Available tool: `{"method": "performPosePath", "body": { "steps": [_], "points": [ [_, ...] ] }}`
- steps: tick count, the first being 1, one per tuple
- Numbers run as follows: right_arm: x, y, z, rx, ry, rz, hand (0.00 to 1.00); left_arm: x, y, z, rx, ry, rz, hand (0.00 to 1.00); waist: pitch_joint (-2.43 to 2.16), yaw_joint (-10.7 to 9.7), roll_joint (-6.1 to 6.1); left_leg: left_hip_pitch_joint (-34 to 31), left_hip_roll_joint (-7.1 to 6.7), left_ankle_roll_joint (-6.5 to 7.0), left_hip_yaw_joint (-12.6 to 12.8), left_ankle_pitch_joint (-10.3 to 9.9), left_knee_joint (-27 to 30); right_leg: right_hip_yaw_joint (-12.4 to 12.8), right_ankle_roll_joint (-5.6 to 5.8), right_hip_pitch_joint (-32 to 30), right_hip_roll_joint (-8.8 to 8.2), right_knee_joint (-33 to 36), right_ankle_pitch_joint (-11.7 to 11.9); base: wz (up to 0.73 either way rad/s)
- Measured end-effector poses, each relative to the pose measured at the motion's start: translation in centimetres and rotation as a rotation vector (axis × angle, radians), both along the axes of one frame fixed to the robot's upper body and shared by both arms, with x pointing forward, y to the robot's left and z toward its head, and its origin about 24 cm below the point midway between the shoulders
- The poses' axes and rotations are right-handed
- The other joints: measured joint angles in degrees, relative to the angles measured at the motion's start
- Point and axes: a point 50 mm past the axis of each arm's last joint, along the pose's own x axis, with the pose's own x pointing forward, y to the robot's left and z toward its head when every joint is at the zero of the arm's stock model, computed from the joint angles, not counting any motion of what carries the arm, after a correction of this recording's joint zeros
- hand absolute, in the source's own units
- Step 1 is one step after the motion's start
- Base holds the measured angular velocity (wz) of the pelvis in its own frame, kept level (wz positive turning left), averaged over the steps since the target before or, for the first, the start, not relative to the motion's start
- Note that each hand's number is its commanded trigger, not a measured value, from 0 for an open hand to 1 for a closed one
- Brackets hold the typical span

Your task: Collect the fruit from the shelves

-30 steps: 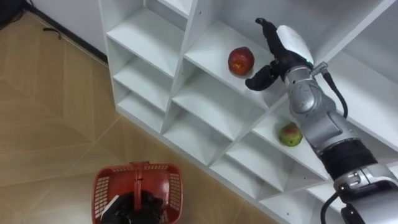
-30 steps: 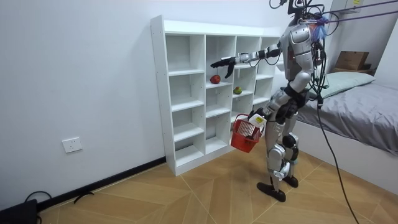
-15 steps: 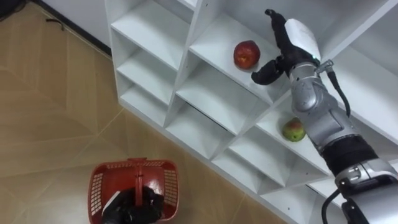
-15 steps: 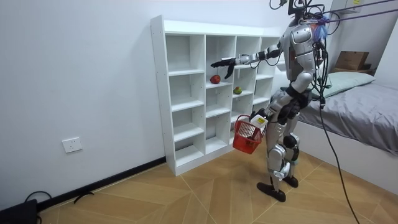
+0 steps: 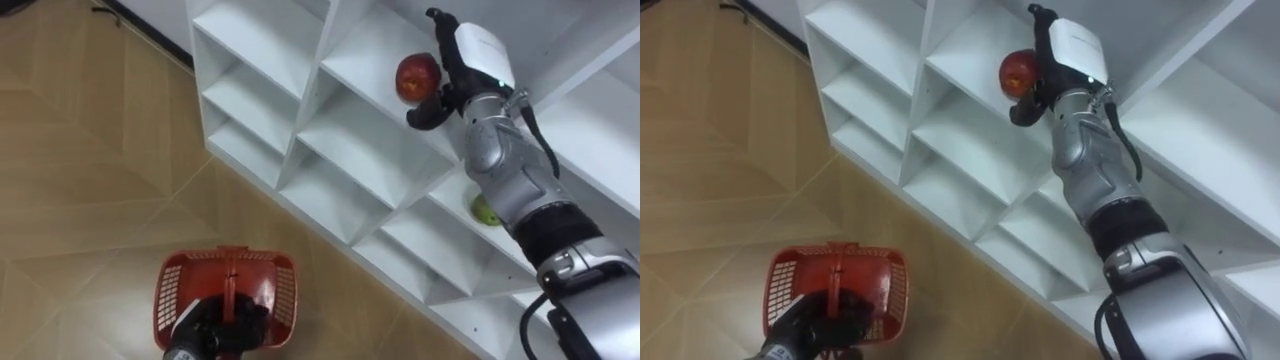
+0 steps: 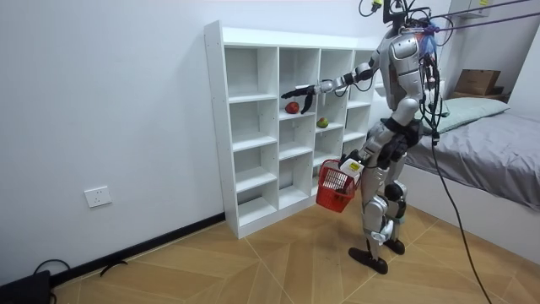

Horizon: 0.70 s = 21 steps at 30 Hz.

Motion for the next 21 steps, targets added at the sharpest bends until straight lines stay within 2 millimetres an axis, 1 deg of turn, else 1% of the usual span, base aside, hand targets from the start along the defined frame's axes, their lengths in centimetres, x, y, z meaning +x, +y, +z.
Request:
{"method": "performPosePath", "body": {
  "steps": [4,5,7,19,20,21],
  "points": [
    [0.36,-0.38,0.15,-0.011,0.013,-0.021,0.00,0.21,0.01,0.03,-0.001,-0.002,0.000,1.00,0.32,0.43,-0.32,0.01,0.00,-0.01,-0.01,0.01,0.01,-0.05,0.00,0.05,0.01,0.03,0.00,0.00],
    [0.38,-0.39,0.17,-0.011,0.013,-0.022,0.00,0.27,0.08,0.07,-0.002,-0.004,0.002,1.00,0.49,0.48,-0.49,0.01,0.00,-0.01,-0.03,0.01,0.02,-0.10,0.00,0.04,0.00,0.09,0.00,0.00],
    [0.38,-0.38,0.19,-0.011,0.012,-0.022,0.00,0.37,0.14,0.07,0.001,-0.003,0.002,1.00,0.66,0.51,-0.65,-0.03,0.00,-0.02,-0.09,0.01,0.03,-0.12,0.00,-0.02,-0.01,0.24,0.00,0.00],
    [0.49,-0.31,0.44,-0.008,0.004,-0.020,0.00,0.65,-0.08,0.15,0.005,-0.007,-0.019,1.00,0.64,1.37,-0.69,-0.26,0.09,-0.02,-0.08,0.02,-0.03,-0.14,0.00,-0.61,-0.04,0.90,0.00,0.00],
    [0.48,-0.34,0.41,-0.001,0.006,-0.022,0.56,0.65,-0.07,0.15,0.005,-0.007,-0.018,1.00,0.63,1.37,-0.71,-0.28,0.09,-0.02,-0.09,0.02,-0.03,-0.13,0.00,-0.62,-0.04,0.89,0.00,0.00],
    [0.48,-0.35,0.40,0.002,0.007,-0.024,0.76,0.65,-0.07,0.15,0.005,-0.007,-0.018,1.00,0.62,1.37,-0.72,-0.29,0.09,-0.02,-0.09,0.02,-0.03,-0.13,0.00,-0.62,-0.04,0.89,0.00,0.00]
  ]
}}
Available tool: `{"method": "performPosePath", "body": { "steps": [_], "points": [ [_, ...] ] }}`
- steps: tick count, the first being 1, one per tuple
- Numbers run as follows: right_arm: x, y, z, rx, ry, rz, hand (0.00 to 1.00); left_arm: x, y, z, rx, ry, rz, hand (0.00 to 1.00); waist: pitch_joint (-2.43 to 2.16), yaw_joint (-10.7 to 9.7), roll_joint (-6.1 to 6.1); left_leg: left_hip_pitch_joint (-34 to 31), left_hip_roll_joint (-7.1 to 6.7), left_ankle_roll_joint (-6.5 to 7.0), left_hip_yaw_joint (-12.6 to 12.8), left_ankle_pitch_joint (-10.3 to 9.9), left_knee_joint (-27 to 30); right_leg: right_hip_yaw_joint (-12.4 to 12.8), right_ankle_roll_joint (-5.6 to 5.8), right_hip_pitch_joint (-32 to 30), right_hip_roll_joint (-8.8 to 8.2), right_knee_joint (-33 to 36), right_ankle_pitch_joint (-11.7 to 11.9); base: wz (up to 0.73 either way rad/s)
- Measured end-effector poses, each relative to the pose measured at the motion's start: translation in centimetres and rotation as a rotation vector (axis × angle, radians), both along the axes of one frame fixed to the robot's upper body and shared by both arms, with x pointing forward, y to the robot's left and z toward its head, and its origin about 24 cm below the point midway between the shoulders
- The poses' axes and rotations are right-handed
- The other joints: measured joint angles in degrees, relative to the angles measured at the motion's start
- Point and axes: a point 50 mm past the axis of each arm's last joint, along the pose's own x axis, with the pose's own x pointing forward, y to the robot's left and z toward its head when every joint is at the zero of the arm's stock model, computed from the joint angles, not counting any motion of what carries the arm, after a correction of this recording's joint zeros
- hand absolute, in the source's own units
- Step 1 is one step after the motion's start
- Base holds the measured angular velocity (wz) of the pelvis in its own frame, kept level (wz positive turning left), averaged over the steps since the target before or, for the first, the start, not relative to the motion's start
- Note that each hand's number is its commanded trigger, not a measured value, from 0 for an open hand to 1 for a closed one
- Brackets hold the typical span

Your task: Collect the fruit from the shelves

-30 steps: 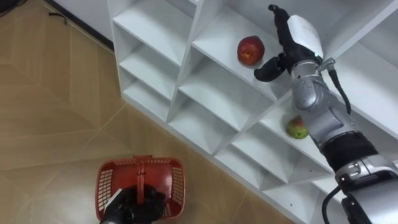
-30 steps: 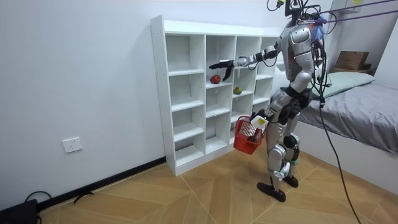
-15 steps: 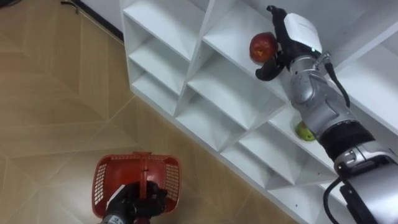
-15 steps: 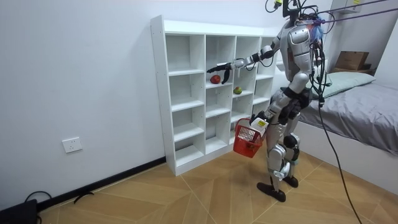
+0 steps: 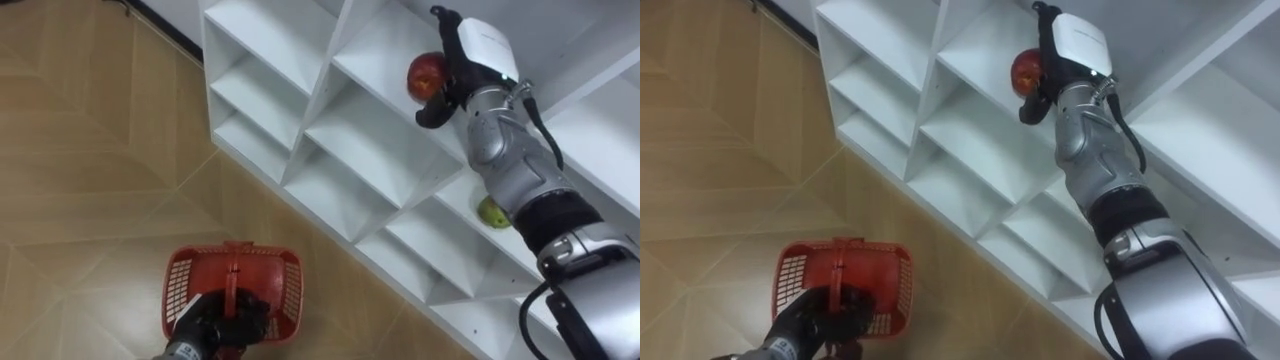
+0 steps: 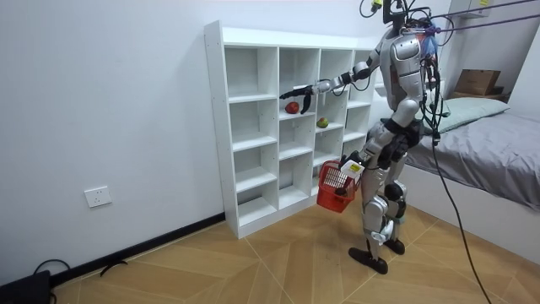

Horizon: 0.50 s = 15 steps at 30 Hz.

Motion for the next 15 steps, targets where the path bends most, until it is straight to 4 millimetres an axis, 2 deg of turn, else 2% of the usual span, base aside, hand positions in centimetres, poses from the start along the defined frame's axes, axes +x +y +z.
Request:
{"method": "performPosePath", "body": {
  "steps": [1,15],
  "points": [
    [0.00,-0.02,-0.02,0.004,0.002,-0.002,1.00,0.06,-0.01,0.03,0.000,-0.002,-0.001,1.00,-0.01,0.01,-0.01,0.00,0.00,0.00,0.00,0.00,0.01,0.00,0.00,0.00,0.00,0.00,0.00,0.00],
    [-0.13,0.24,-0.91,-0.026,0.073,0.023,1.00,0.22,-0.02,0.10,0.000,-0.006,-0.002,1.00,-0.06,0.45,-0.08,-0.10,0.06,-0.08,0.02,0.11,0.09,0.04,-0.05,-0.17,0.03,0.01,0.03,0.00]
  ]
}}
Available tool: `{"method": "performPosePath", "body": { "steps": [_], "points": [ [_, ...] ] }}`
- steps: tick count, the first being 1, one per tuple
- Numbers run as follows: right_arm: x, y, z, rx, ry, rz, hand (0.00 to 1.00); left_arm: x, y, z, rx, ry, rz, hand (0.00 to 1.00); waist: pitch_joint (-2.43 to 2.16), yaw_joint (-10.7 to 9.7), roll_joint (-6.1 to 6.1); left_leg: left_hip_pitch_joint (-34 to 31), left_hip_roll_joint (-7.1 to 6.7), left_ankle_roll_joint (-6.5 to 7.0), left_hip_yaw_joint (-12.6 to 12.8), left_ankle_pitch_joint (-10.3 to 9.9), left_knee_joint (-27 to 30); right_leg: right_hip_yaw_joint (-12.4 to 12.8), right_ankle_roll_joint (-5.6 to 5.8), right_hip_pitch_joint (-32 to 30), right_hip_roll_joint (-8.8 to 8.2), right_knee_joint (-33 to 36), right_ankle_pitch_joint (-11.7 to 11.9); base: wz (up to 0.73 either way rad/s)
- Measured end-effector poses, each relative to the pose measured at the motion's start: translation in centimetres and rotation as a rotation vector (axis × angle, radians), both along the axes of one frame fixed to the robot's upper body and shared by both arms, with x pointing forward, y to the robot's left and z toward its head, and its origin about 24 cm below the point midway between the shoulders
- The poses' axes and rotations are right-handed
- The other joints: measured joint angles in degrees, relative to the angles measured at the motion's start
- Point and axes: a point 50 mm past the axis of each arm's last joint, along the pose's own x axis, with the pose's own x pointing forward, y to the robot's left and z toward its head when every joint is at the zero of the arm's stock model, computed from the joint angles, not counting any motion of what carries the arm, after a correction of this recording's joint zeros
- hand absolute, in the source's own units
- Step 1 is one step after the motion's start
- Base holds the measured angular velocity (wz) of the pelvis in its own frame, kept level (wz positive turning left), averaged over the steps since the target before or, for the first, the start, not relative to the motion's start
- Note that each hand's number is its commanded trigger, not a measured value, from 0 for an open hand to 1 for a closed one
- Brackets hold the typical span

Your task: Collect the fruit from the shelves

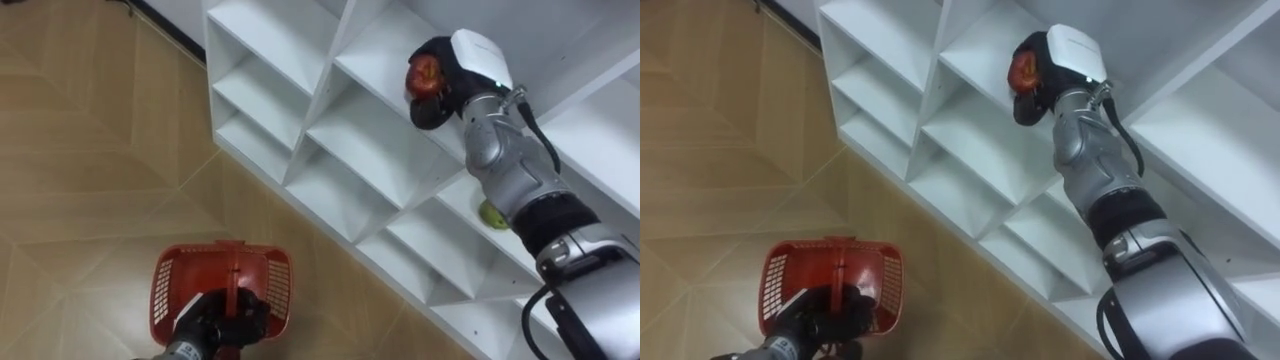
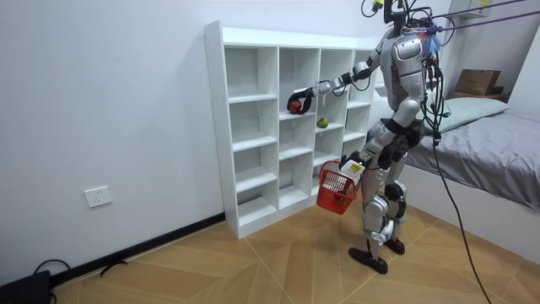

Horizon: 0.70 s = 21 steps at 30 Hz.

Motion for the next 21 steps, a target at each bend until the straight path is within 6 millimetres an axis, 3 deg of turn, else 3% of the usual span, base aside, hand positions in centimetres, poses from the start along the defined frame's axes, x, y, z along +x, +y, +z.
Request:
{"method": "performPosePath", "body": {
  "steps": [15,21],
  "points": [
    [0.0,0.2,0.1,-0.011,0.003,0.014,1.00,-0.4,0.3,-0.1,0.010,0.008,-0.006,1.00,-0.02,-0.09,0.03,0.04,0.06,-0.01,0.12,0.01,0.06,0.02,-0.03,0.05,0.07,-0.04,0.02,0.00],
    [0.2,1.5,2.8,0.006,-0.094,0.083,1.00,-0.4,0.2,0.3,0.011,-0.013,-0.006,1.00,-0.12,-0.67,0.08,0.35,0.14,-0.02,0.31,0.01,0.04,0.26,-0.03,0.25,0.12,-0.09,0.02,0.00]
  ]
}}
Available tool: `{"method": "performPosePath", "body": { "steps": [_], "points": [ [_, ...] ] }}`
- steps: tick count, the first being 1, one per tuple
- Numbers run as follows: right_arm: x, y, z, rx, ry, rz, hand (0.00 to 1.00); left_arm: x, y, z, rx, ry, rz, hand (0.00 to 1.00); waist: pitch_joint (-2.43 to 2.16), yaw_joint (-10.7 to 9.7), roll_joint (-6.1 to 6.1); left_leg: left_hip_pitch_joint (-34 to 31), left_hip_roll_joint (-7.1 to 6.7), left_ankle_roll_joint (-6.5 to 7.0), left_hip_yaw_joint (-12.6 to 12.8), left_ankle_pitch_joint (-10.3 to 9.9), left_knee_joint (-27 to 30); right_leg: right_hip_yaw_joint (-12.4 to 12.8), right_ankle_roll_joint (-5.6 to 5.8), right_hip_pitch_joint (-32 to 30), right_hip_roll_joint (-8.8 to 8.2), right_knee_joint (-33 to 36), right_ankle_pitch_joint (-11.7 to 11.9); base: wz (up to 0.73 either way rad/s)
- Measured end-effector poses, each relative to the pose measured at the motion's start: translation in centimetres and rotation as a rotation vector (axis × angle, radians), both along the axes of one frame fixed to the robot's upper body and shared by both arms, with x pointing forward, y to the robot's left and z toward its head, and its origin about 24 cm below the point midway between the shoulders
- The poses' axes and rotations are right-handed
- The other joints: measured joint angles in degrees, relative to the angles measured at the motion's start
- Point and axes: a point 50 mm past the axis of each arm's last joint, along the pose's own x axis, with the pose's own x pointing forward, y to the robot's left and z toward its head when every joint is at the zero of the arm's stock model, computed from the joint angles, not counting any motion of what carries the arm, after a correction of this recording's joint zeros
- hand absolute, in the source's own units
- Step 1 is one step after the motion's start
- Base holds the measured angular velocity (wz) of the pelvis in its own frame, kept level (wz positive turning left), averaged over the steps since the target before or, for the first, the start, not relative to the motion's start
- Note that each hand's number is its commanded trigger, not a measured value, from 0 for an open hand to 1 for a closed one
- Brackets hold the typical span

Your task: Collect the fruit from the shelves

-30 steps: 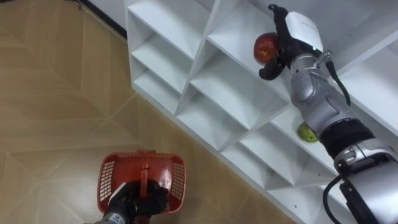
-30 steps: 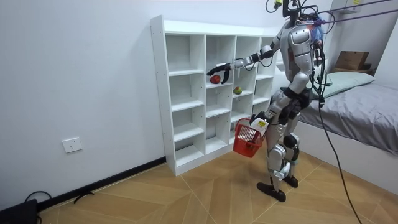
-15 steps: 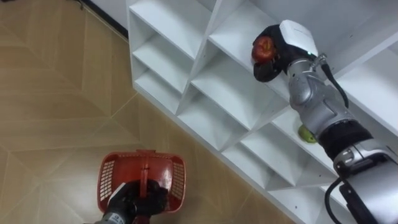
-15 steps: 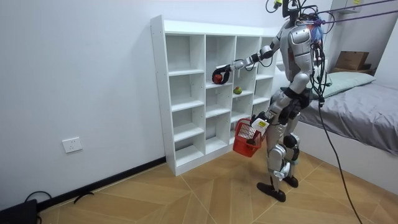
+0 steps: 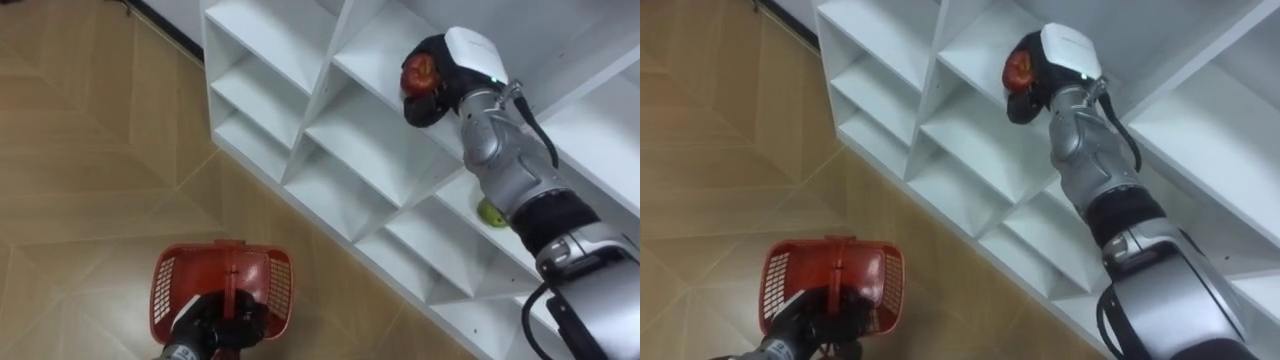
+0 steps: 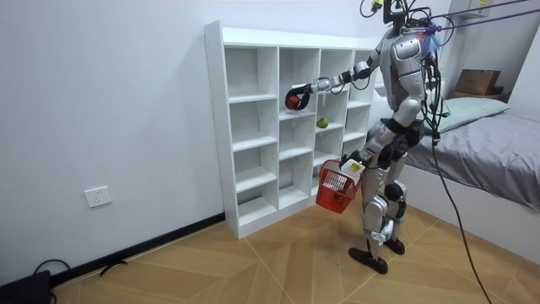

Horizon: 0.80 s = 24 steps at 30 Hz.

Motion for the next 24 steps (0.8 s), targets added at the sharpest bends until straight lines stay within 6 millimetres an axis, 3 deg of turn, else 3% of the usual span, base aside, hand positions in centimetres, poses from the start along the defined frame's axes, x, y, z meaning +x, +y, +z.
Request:
{"method": "performPosePath", "body": {
  "steps": [4,7,9,11,14,20,24],
  "points": [
    [-0.3,1.8,1.4,-0.042,-0.050,0.091,1.00,-0.1,-0.4,0.3,-0.006,-0.014,-0.016,1.00,-0.17,-1.98,0.26,1.63,-0.07,0.00,0.04,0.00,0.06,0.21,0.00,1.77,-0.07,-0.13,0.00,0.01],
    [-0.7,3.1,2.8,-0.038,-0.107,0.151,1.00,0.9,-1.2,1.2,-0.029,-0.066,-0.031,1.00,-0.60,-3.68,0.65,2.08,0.05,0.00,0.62,0.00,0.07,0.81,-0.01,2.04,-0.05,-0.09,0.01,-0.06],
    [-1.5,3.7,2.7,-0.018,-0.117,0.190,1.00,1.2,-1.8,1.5,-0.059,-0.078,-0.024,1.00,-1.14,-4.69,1.63,3.14,0.00,0.00,0.82,0.00,0.09,1.43,0.01,2.95,-0.09,-0.04,0.02,-0.09],
    [-2.2,4.2,2.0,0.002,-0.105,0.217,1.00,1.3,-2.8,1.8,-0.089,-0.083,-0.034,1.00,-2.05,-6.06,3.51,5.09,-0.05,0.01,1.19,-0.01,-0.29,1.64,0.07,4.68,-0.21,-0.04,0.05,-0.08],
    [-2.8,4.0,1.3,0.021,-0.081,0.223,1.00,1.8,-3.6,2.8,-0.128,-0.133,-0.042,1.00,-2.57,-7.78,4.83,7.25,0.56,0.07,2.54,0.21,-1.31,2.55,-0.05,6.03,-0.06,0.03,0.13,-0.18],
    [-4.6,3.9,-0.4,0.085,-0.046,0.232,1.00,2.3,-5.5,3.8,-0.231,-0.168,-0.034,1.00,-3.05,-11.36,6.14,10.58,0.84,-0.25,3.84,0.53,-2.81,4.21,-0.48,7.98,0.07,0.22,0.43,-0.18],
    [-5.2,3.7,-1.7,0.120,0.004,0.217,1.00,2.5,-6.4,4.0,-0.280,-0.162,-0.028,1.00,-2.89,-12.93,6.67,11.65,0.86,-0.28,4.31,0.63,-3.07,4.55,-0.53,8.82,0.30,0.17,0.50,-0.04]
  ]
}}
